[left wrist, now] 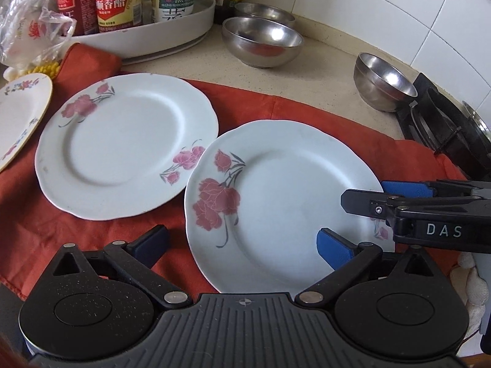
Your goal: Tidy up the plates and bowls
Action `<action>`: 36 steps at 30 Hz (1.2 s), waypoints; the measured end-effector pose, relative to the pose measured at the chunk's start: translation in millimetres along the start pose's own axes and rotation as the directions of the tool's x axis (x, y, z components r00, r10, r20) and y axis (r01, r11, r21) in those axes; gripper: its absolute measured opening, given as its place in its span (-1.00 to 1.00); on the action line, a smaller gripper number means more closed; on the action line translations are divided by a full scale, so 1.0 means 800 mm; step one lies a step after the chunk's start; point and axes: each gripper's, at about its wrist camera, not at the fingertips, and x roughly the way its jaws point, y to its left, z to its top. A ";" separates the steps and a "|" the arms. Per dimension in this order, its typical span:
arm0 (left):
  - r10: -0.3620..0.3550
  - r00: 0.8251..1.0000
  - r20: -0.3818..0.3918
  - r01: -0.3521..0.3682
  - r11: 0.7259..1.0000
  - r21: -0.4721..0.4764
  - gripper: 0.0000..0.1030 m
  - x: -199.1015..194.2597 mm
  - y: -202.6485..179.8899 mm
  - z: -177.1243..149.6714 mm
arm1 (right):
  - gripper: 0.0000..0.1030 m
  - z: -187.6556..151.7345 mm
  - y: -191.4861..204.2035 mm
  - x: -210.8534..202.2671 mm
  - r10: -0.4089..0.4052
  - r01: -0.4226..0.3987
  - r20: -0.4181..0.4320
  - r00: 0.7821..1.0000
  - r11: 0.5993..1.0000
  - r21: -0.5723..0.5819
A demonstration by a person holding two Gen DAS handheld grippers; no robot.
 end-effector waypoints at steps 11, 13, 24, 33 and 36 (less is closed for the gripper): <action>-0.077 0.997 0.008 0.076 0.995 0.070 0.99 0.003 -0.005 -0.001 | 0.13 0.003 0.000 0.007 0.043 -0.043 -0.015 0.999 0.999 -0.001; -0.109 0.994 0.016 0.109 0.993 0.039 0.99 0.000 0.001 -0.001 | 0.13 0.001 -0.001 0.006 0.045 -0.045 -0.014 0.999 0.999 0.000; -0.166 0.986 0.015 0.166 0.986 -0.004 0.96 -0.009 -0.006 -0.003 | 0.13 0.006 -0.009 -0.023 0.027 -0.028 0.023 0.999 0.999 0.047; -0.133 0.991 0.004 0.133 0.991 0.025 0.87 0.000 -0.010 0.007 | 0.12 0.005 -0.022 -0.010 -0.018 0.016 0.021 1.000 0.997 0.082; -0.068 0.996 0.051 0.066 0.996 0.052 0.97 -0.011 -0.008 0.010 | 0.12 0.010 -0.018 -0.014 -0.056 0.054 0.055 0.997 0.997 0.050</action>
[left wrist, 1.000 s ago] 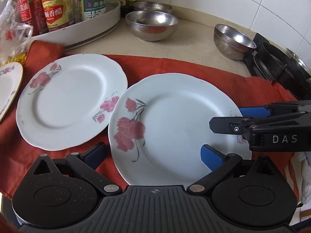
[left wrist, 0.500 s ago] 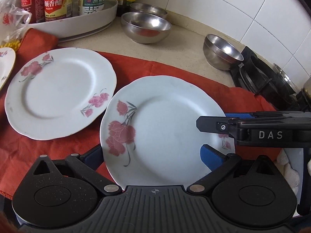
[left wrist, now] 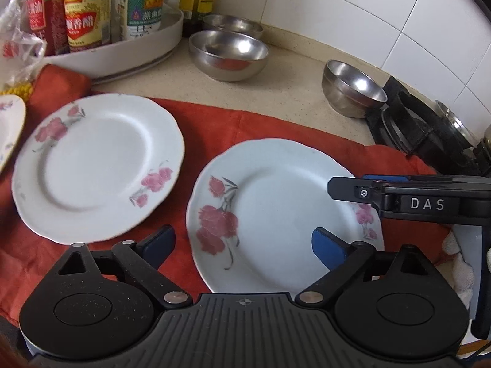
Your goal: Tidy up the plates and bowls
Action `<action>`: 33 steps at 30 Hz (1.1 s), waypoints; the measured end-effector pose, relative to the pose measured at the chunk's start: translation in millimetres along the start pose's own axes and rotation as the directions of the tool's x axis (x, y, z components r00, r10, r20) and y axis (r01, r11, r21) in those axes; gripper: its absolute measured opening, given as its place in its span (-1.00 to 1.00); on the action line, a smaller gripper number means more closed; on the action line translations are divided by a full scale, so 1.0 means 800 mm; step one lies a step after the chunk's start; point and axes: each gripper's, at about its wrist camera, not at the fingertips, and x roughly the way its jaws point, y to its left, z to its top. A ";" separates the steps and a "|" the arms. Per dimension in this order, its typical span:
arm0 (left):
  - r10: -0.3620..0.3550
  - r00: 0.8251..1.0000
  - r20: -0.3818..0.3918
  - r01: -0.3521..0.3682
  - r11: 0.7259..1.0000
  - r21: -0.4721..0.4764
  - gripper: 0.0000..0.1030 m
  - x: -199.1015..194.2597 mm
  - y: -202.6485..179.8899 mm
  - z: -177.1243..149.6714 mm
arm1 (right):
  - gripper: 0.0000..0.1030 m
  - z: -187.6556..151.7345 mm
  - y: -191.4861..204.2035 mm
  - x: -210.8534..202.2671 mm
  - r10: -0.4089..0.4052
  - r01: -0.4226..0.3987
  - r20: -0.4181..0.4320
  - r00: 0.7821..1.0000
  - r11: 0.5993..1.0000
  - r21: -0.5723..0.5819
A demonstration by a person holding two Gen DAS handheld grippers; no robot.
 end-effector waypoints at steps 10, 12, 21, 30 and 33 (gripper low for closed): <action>0.172 0.985 0.024 -0.172 0.985 0.001 0.99 -0.013 0.020 0.011 | 0.12 0.027 0.024 0.002 0.002 0.000 0.041 0.999 0.999 -0.040; 0.201 0.979 0.025 -0.201 0.980 -0.006 0.99 -0.014 0.026 0.012 | 0.12 0.031 0.035 0.007 0.018 -0.016 0.038 0.999 0.998 -0.065; 0.293 0.956 0.013 -0.291 0.955 -0.063 1.00 -0.019 0.063 0.014 | 0.12 0.054 0.092 0.042 0.086 -0.083 0.010 0.996 0.981 -0.178; 0.324 0.946 -0.017 -0.324 0.942 -0.090 1.00 -0.013 0.096 0.020 | 0.13 0.075 0.128 0.084 0.121 -0.127 -0.039 0.992 0.964 -0.235; 0.324 0.945 -0.034 -0.326 0.941 -0.091 1.00 -0.007 0.105 0.024 | 0.13 0.078 0.135 0.097 0.128 -0.139 -0.063 0.990 0.960 -0.243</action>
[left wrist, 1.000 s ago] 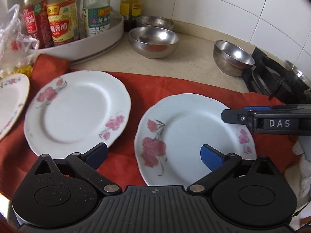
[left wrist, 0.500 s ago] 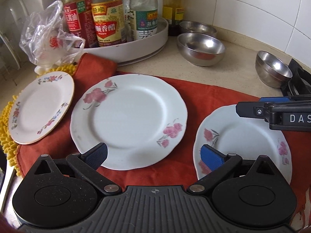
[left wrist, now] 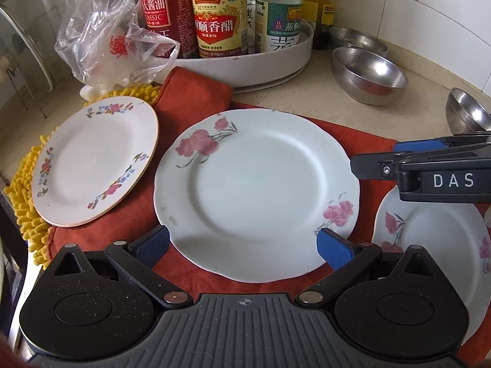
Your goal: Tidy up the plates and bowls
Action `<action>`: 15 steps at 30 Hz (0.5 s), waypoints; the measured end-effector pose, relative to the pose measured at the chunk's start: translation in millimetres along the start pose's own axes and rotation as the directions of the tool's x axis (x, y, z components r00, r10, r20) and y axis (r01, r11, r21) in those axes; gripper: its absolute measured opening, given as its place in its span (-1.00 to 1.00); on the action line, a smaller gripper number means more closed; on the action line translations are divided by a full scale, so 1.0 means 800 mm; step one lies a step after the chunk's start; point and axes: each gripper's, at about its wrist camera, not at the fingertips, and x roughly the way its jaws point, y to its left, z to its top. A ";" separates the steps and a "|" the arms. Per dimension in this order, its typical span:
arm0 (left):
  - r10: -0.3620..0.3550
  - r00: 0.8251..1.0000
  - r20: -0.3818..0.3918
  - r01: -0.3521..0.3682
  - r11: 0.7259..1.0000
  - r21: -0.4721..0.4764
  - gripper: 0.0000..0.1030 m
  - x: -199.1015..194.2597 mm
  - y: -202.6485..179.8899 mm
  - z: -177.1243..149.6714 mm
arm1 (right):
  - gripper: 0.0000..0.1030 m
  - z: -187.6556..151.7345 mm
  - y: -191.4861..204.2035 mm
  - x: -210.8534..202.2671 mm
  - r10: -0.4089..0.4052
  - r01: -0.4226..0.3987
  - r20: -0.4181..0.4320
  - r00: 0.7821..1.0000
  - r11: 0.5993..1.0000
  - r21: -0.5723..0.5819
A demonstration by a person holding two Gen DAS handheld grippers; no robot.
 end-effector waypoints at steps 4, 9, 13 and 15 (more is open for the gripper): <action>-0.002 1.000 -0.013 0.002 1.000 0.008 1.00 0.009 0.005 0.004 | 0.13 0.004 0.005 0.017 0.018 -0.018 -0.031 0.999 1.000 0.001; 0.010 1.000 -0.015 -0.009 1.000 0.015 1.00 0.019 0.011 0.012 | 0.13 0.006 0.008 0.032 0.033 -0.032 -0.058 0.998 0.999 0.009; 0.014 1.000 -0.020 -0.014 1.000 0.023 1.00 0.025 0.016 0.016 | 0.13 0.007 0.011 0.039 0.053 -0.052 -0.076 0.996 0.999 0.012; 0.012 1.000 -0.023 -0.011 1.000 0.024 1.00 0.028 0.018 0.017 | 0.13 0.007 0.014 0.043 0.069 -0.069 -0.083 0.994 0.998 0.008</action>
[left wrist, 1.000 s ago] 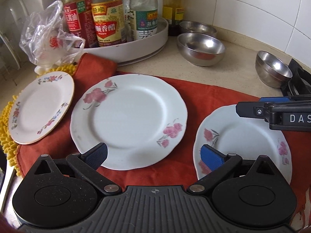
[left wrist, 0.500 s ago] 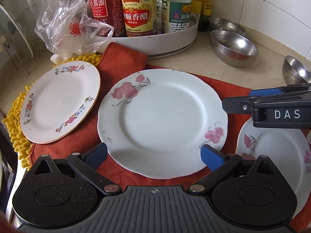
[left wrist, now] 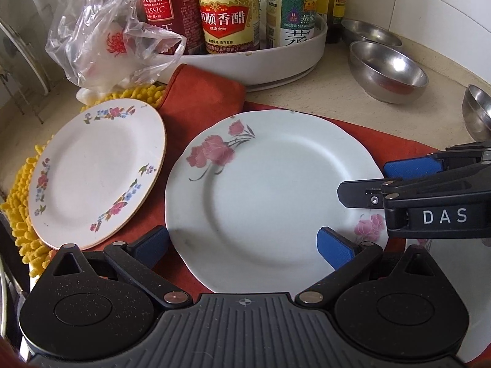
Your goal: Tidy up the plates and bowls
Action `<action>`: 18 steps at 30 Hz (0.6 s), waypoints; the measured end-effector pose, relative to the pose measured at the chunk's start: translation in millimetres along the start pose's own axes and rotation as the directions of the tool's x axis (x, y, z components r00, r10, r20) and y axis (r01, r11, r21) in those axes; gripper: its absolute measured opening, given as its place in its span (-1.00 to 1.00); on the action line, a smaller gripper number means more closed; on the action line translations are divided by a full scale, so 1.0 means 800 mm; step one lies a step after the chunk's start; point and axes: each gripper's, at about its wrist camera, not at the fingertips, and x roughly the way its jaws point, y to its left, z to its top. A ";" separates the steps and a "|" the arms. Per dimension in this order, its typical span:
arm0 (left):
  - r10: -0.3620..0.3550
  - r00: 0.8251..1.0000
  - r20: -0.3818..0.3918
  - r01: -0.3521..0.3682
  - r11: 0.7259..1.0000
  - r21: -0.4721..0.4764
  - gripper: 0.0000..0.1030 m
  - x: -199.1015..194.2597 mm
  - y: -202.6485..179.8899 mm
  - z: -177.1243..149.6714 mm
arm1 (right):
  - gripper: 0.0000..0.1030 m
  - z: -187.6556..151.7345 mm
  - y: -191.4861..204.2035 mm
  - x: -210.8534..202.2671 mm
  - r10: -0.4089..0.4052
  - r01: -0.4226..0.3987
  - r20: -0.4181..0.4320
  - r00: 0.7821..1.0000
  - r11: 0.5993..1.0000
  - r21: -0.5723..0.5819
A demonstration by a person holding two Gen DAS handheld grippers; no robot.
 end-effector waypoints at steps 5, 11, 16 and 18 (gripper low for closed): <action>-0.029 1.000 -0.007 0.029 1.000 -0.005 1.00 0.001 0.008 -0.001 | 0.16 0.001 0.007 0.005 0.030 -0.030 -0.011 1.000 1.000 -0.006; -0.065 0.998 -0.019 0.065 0.998 -0.022 1.00 0.007 0.015 0.002 | 0.15 -0.001 0.001 0.003 0.056 -0.056 -0.009 0.998 0.998 0.008; -0.060 0.998 -0.029 0.059 0.998 -0.038 1.00 0.011 0.015 0.008 | 0.11 0.001 -0.001 0.002 0.052 -0.052 -0.013 0.999 0.997 0.048; -0.060 0.998 -0.036 0.059 0.998 -0.035 1.00 0.010 0.015 0.008 | 0.11 0.000 0.001 0.001 0.044 -0.043 -0.017 0.999 0.998 0.056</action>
